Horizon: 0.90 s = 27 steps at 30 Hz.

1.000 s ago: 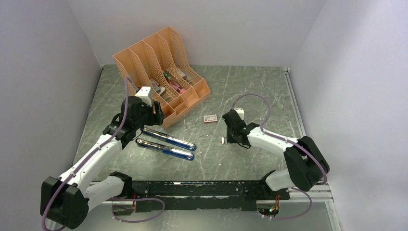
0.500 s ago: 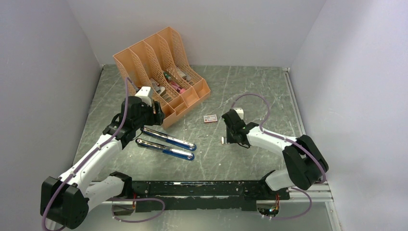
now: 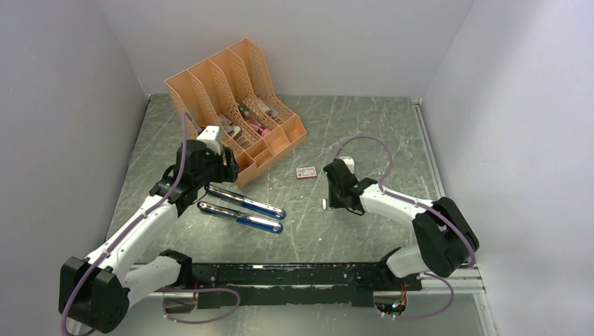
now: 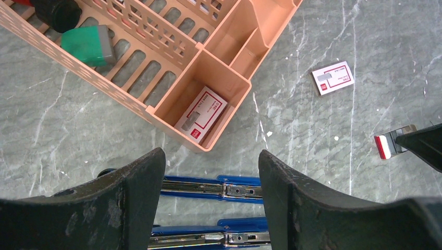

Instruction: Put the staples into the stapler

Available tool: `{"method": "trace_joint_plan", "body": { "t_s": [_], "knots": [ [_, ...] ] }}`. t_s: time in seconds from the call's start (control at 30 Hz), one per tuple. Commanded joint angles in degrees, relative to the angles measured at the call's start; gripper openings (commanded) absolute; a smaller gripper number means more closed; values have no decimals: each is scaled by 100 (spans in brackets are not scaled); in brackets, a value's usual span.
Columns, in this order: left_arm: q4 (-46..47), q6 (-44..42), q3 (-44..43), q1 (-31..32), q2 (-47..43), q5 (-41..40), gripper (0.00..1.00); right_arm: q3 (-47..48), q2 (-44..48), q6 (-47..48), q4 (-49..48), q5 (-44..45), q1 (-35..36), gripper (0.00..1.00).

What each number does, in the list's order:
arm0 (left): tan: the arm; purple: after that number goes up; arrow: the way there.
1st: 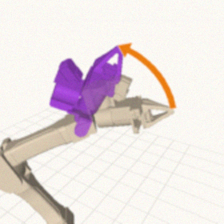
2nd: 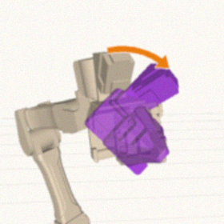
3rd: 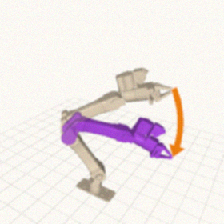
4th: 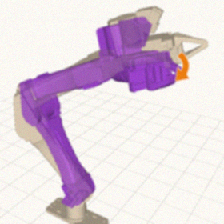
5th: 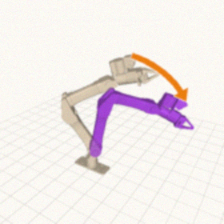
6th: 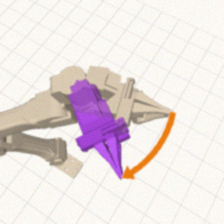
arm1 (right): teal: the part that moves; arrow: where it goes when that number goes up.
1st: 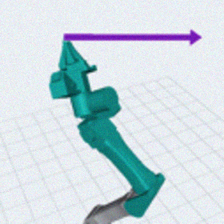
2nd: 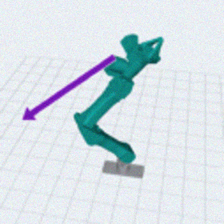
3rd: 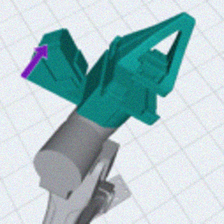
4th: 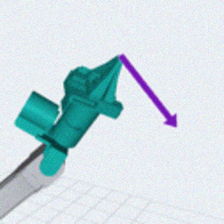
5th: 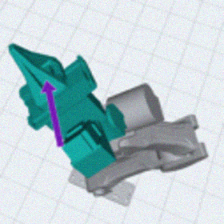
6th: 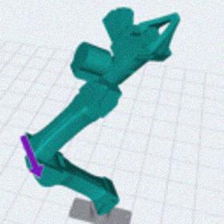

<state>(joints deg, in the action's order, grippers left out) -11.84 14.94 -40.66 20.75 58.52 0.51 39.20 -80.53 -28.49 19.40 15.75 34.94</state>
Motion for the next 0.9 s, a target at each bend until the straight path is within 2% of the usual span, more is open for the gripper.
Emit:
{"method": "trace_joint_plan", "body": {
  "t_s": [0.0, 0.6, 0.87],
  "knots": [
    [145, -70, -131, -54, -23, 153, 70, 19, -20, 43, -37, 20, -52, 33],
    [162, -61, -134, -63, -6, 181, 70, 26, -196, 115, -16, 34, -63, 31],
    [168, -61, -134, -81, 3, 197, 70, 43, -172, 118, 1, 43, -59, 25]
  ]
}}
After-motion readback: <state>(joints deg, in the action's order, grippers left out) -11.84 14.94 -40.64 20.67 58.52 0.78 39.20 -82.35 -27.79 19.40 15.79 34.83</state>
